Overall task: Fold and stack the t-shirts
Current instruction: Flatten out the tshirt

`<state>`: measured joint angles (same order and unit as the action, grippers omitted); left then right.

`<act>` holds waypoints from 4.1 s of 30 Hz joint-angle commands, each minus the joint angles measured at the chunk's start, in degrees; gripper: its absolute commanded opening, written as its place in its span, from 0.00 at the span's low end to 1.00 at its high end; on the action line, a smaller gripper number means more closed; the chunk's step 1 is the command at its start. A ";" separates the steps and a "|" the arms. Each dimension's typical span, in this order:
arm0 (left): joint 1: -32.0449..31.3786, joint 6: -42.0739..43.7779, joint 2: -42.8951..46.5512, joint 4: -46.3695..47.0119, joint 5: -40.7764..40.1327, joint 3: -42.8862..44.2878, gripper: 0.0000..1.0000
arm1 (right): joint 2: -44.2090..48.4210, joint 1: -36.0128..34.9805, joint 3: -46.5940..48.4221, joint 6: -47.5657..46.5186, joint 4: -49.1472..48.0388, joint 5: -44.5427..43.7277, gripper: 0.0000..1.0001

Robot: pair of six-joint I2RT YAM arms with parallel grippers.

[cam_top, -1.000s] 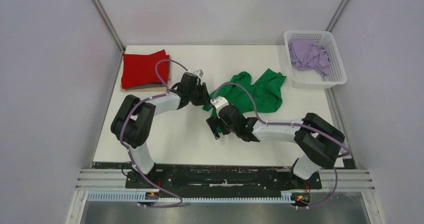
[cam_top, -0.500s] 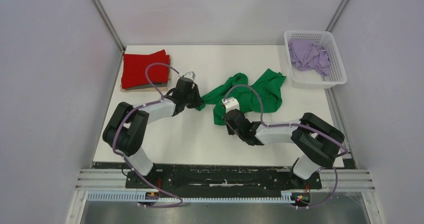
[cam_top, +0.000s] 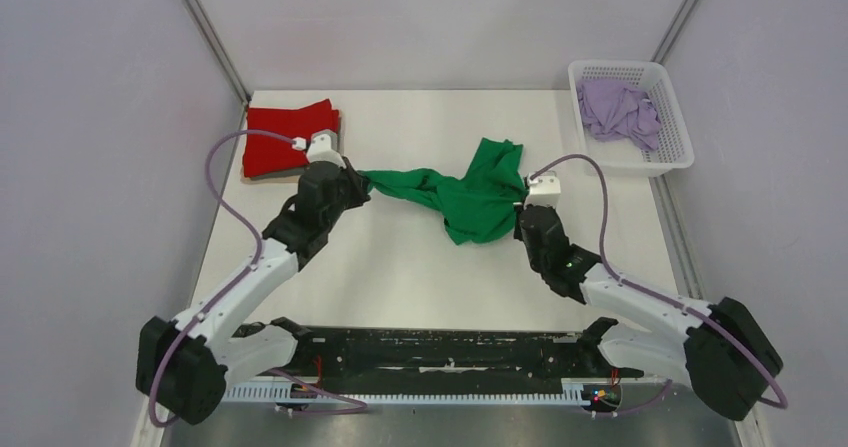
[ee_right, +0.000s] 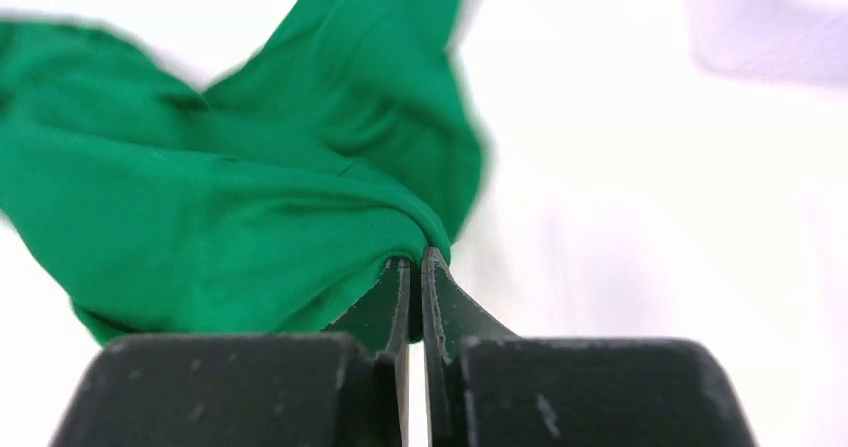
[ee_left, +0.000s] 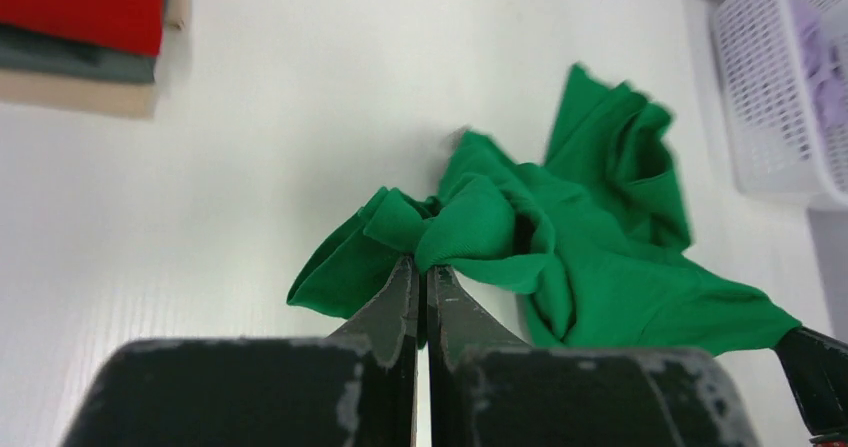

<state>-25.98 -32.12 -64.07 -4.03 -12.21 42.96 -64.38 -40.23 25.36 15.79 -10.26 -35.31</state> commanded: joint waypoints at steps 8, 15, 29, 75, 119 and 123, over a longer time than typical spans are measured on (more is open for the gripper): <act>0.38 6.18 13.09 -6.12 -5.64 24.11 0.02 | 16.53 2.26 21.32 -25.40 -4.68 -11.66 0.00; 0.38 8.96 17.57 -12.50 -7.76 39.22 0.02 | 20.30 2.26 38.92 -33.36 -2.26 0.04 0.00; 0.40 9.29 24.46 -20.14 5.63 57.87 0.02 | 21.94 2.25 61.32 -31.85 10.17 24.48 0.00; 7.74 -0.76 -46.63 -25.12 14.78 49.74 1.00 | -11.05 13.98 11.65 -2.07 -2.21 36.29 0.98; -30.15 -19.04 -41.26 12.58 41.85 9.53 1.00 | -58.31 10.22 73.78 -21.75 20.74 38.12 0.98; -30.10 -11.68 -31.02 -4.01 26.25 13.52 1.00 | -49.64 12.87 69.05 -20.26 20.08 38.22 0.98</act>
<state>-55.94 -54.15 -105.36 12.45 29.65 52.66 -126.61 -31.09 97.19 -3.57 12.16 4.29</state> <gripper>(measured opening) 0.993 0.979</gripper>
